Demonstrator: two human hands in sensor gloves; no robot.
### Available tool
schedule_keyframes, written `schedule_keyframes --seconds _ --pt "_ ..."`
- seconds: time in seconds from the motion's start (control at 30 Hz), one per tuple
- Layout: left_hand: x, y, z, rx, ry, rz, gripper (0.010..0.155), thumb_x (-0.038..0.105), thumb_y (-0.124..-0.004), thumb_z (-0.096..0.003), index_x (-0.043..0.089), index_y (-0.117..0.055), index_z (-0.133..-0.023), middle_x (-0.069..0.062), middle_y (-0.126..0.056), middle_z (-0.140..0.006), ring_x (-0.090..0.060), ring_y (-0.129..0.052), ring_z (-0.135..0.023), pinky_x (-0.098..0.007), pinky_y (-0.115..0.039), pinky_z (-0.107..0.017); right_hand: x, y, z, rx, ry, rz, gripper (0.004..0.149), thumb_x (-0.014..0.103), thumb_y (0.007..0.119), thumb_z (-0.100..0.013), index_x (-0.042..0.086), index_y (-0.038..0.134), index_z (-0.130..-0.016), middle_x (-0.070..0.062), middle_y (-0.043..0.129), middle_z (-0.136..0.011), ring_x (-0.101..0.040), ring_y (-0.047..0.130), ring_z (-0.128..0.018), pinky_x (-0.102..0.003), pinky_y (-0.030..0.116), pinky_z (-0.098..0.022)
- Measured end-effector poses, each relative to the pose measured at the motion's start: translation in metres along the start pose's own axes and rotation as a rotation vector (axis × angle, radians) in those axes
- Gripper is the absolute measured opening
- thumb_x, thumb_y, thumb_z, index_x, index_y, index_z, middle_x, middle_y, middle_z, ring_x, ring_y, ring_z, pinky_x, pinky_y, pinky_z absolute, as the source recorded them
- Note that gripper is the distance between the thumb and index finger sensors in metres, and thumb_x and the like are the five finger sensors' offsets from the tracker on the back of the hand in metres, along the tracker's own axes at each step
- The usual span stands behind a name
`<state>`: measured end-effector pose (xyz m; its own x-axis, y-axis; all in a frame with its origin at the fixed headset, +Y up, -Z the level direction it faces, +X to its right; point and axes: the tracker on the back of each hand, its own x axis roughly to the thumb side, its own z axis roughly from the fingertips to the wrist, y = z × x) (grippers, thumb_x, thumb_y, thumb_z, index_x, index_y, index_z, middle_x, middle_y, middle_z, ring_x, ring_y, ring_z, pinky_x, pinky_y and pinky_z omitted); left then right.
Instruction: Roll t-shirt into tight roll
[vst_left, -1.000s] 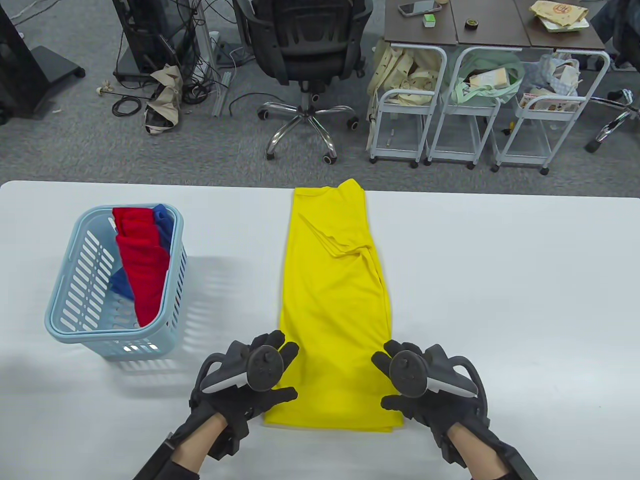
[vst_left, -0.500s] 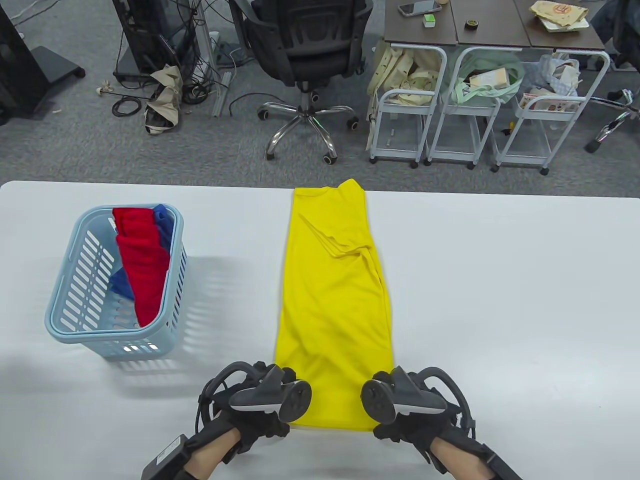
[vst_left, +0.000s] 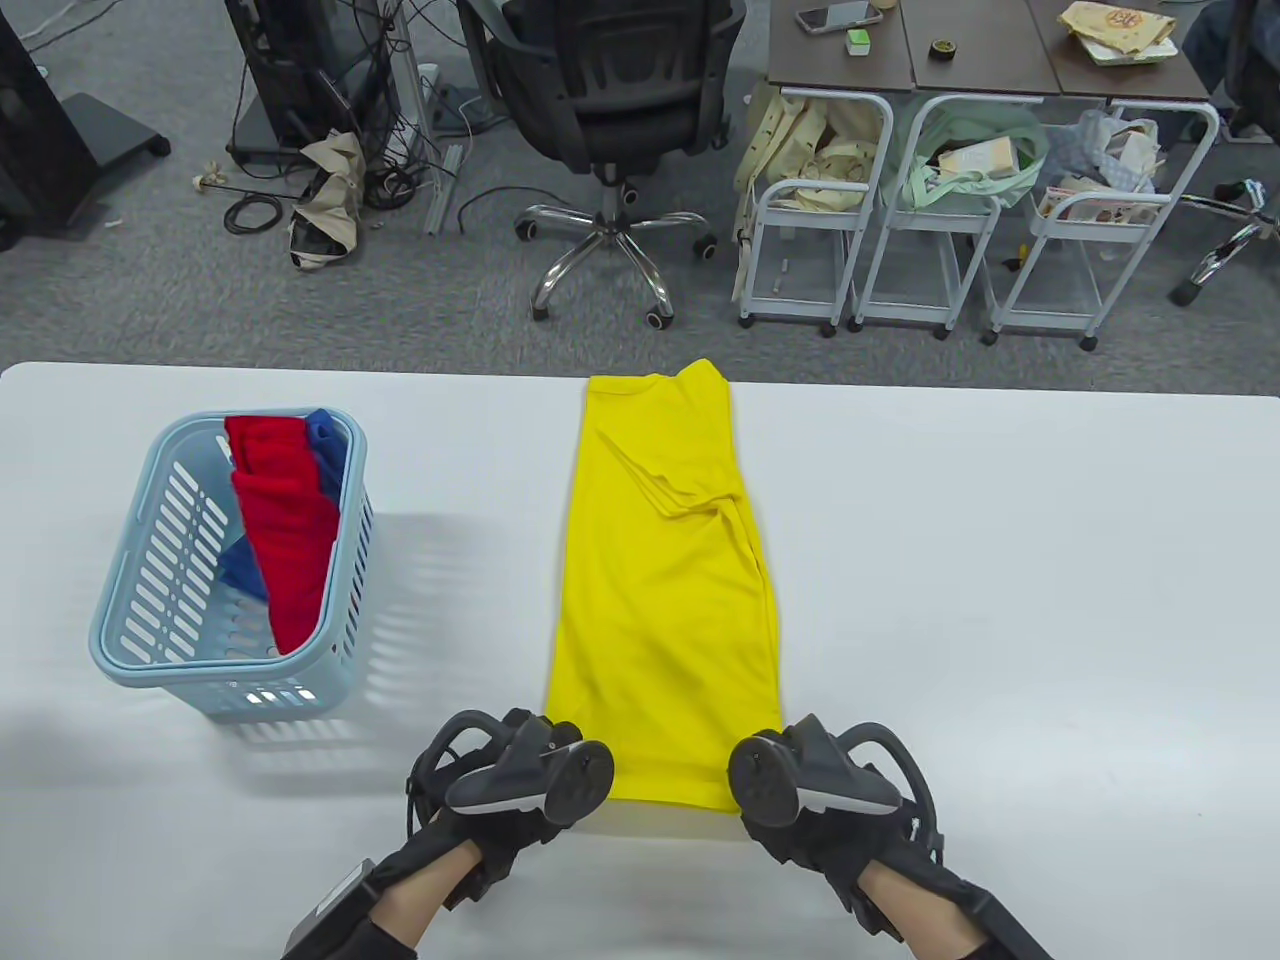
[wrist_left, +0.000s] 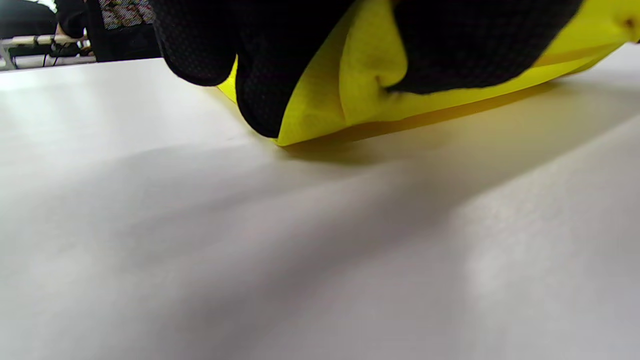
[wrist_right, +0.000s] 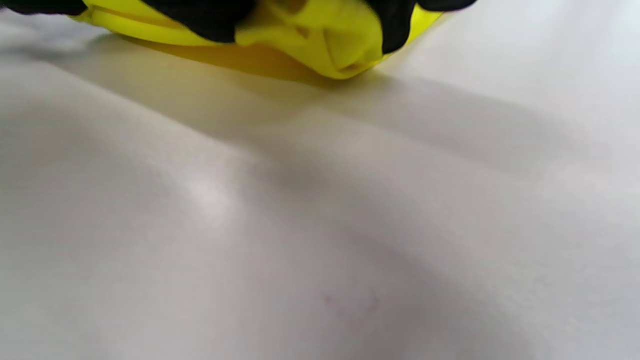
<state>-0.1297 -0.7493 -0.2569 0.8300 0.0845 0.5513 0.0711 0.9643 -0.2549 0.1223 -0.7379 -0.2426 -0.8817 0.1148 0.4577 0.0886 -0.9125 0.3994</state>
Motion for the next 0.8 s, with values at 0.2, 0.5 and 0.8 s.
schedule_keyframes --seconds 0.2,0.5,0.8 --pt "-0.025 0.026 0.015 0.157 -0.037 0.353 0.044 0.037 -0.059 -0.0491 0.025 -0.071 -0.090 -0.010 -0.070 -0.110 -0.033 -0.082 -0.095 -0.052 -0.070 -0.072 -0.024 -0.024 0.018 -0.108 -0.106 -0.355 0.043 0.036 0.054 -0.066 0.013 0.043 -0.100 -0.024 0.037 -0.119 -0.057 0.039 -0.110 -0.064 0.041 -0.076" --pt "-0.034 0.044 0.027 0.287 -0.109 0.531 0.044 0.035 -0.060 -0.0482 0.022 -0.071 -0.089 -0.002 -0.100 -0.076 -0.022 -0.111 -0.063 -0.041 -0.091 -0.053 -0.035 -0.044 0.035 -0.192 -0.180 -0.506 0.044 0.035 0.055 -0.066 0.012 0.040 -0.100 -0.014 0.068 -0.103 -0.045 0.078 -0.098 -0.053 0.068 -0.069" --pt "-0.048 0.031 0.019 0.086 -0.169 0.900 0.045 0.036 -0.061 -0.0476 0.019 -0.075 -0.087 0.006 -0.103 -0.045 -0.005 -0.107 -0.009 -0.029 -0.095 -0.016 -0.038 -0.035 0.029 -0.139 -0.229 -0.676 0.044 0.034 0.053 -0.066 0.013 0.036 -0.100 -0.004 0.075 -0.083 -0.006 0.108 -0.055 -0.029 0.094 -0.041"
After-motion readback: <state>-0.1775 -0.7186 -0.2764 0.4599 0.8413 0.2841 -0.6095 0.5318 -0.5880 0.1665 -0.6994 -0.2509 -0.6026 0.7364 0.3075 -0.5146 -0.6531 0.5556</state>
